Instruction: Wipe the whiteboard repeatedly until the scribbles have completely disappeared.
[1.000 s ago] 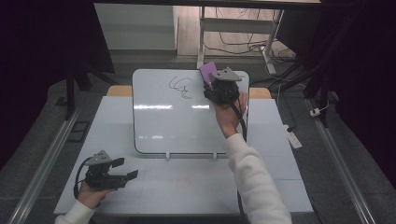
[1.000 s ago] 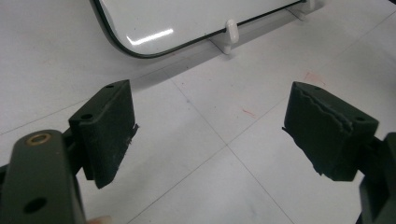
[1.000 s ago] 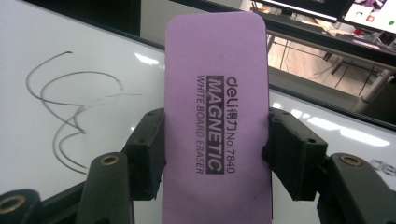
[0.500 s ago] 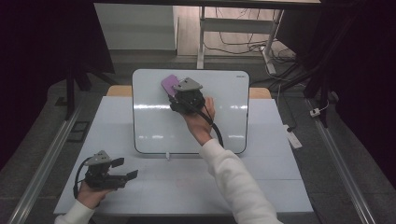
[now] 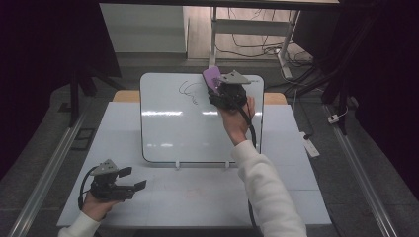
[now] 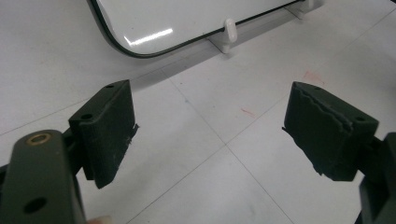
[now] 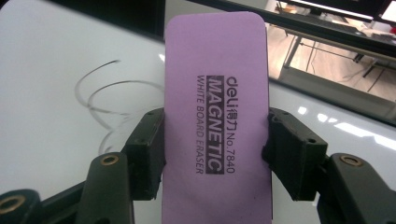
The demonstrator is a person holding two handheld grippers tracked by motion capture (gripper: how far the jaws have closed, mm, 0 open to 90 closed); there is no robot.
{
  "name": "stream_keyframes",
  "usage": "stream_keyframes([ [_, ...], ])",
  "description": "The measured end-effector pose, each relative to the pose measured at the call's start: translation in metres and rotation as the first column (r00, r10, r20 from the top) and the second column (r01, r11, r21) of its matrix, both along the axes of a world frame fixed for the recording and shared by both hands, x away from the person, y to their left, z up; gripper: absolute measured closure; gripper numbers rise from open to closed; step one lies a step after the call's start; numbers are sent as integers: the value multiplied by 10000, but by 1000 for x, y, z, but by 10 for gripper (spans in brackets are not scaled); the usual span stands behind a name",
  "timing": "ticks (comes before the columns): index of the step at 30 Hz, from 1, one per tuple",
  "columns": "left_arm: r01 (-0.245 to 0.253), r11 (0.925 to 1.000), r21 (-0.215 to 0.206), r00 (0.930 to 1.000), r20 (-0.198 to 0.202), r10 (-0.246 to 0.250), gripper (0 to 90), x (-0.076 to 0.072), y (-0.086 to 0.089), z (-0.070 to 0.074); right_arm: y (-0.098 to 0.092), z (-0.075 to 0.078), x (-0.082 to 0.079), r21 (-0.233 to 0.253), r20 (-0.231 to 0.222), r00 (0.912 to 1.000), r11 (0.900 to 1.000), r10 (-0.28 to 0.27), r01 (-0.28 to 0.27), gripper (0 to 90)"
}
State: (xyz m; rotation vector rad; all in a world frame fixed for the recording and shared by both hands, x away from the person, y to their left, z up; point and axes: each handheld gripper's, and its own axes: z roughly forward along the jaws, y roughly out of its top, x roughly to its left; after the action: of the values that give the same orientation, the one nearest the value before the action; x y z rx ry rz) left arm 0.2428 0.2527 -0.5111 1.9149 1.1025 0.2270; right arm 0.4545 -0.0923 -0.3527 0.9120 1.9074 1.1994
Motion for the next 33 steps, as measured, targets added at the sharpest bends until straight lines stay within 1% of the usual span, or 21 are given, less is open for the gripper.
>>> stream_keyframes([
  [1,-1,10000,-8,10000,1,1,173,0,0,0,0,0,0,53,-24,10000,10000,5,-5,409],
  [2,-5,10000,-16,10000,3,5,173,0,0,0,2,0,0,-87,48,10000,9999,-69,69,409],
  [3,-8,10000,-22,10000,-1,8,173,0,0,0,7,-1,-1,-344,208,9998,9994,-79,86,410],
  [6,-3,10000,23,10000,-11,3,173,1,-1,0,22,-4,-4,-506,212,9994,9984,258,-247,410],
  [10,-30,10000,-16,10000,-6,30,173,1,0,0,48,-11,-10,-1042,202,9969,9918,767,-742,410],
  [11,-17,10000,-26,10000,-23,16,173,1,0,0,53,-12,-12,-1038,137,9960,9908,888,-869,410],
  [14,0,10000,-7,10000,-31,0,173,1,0,-1,65,-17,-16,-1215,-10,9908,9834,1354,-1345,410],
  [16,13,10000,12,10000,-27,-12,173,1,0,-1,72,-20,-18,-1287,-83,9879,9795,1550,-1548,410],
  [18,-12,10000,-4,10000,-24,12,172,1,0,-1,78,-23,-20,-1183,-178,9852,9781,1706,-1715,410],
  [19,-20,10000,-14,10000,-19,20,172,1,0,-1,80,-23,-21,-1268,-176,9846,9764,1738,-1746,410],
  [20,-14,10000,-23,10000,-17,14,172,1,0,0,81,-24,-21,-1436,-120,9845,9741,1750,-1749,410],
  [22,-43,10000,-32,10000,-12,43,172,1,1,0,79,-22,-20,-1484,-175,9827,9715,1844,-1849,410],
  [23,-42,10000,-34,10000,-11,42,173,1,1,0,78,-22,-20,-1375,-221,9828,9731,1836,-1849,410],
  [24,-34,10000,-35,10000,-10,34,173,1,1,0,77,-21,-19,-1434,-144,9838,9734,1786,-1788,410],
  [26,0,10000,-30,10000,-13,0,173,1,1,0,72,-18,-17,-1365,-42,9864,9771,1642,-1633,410],
  [27,1,10000,-34,10000,-16,-1,173,1,1,0,68,-16,-15,-1194,27,9891,9820,1475,-1461,410],
  [28,-14,10000,-36,10000,-3,14,173,1,1,0,64,-14,-13,-1076,47,9906,9849,1367,-1354,410],
  [29,0,10000,-62,10000,-7,0,173,1,1,0,61,-13,-11,-987,26,9914,9866,1307,-1299,409],
  [31,-12,10000,-76,10000,9,12,173,1,1,0,54,-8,-6,-657,61,9939,9918,1102,-1096,410],
  [33,-6,10000,-73,10000,13,6,173,0,1,0,52,-4,-3,-502,89,9954,9943,951,-946,410],
])
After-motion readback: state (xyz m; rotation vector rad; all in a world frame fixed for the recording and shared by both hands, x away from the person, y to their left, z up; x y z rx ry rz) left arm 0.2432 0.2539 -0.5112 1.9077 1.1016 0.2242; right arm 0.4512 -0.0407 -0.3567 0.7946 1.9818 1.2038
